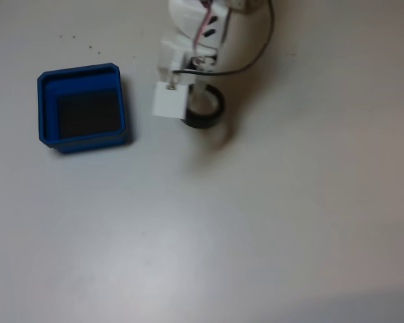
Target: Pick the black tape roll and drop it in the blue box
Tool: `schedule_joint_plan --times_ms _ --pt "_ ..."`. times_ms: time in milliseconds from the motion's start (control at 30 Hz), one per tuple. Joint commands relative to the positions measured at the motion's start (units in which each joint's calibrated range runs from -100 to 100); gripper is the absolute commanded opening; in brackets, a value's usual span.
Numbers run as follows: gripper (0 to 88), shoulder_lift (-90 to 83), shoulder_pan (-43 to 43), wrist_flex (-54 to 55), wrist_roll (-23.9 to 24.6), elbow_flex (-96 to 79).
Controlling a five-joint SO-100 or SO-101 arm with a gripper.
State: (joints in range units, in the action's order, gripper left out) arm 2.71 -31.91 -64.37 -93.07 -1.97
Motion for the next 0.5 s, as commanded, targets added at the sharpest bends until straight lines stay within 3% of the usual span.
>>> schedule_joint_plan --times_ms 0,267,467 --pt "0.7 -3.96 -6.73 0.42 -0.18 2.42" --pt "0.7 -3.71 -20.11 0.92 -0.27 5.93" --pt "0.7 -3.46 -24.41 7.52 -0.36 6.82"
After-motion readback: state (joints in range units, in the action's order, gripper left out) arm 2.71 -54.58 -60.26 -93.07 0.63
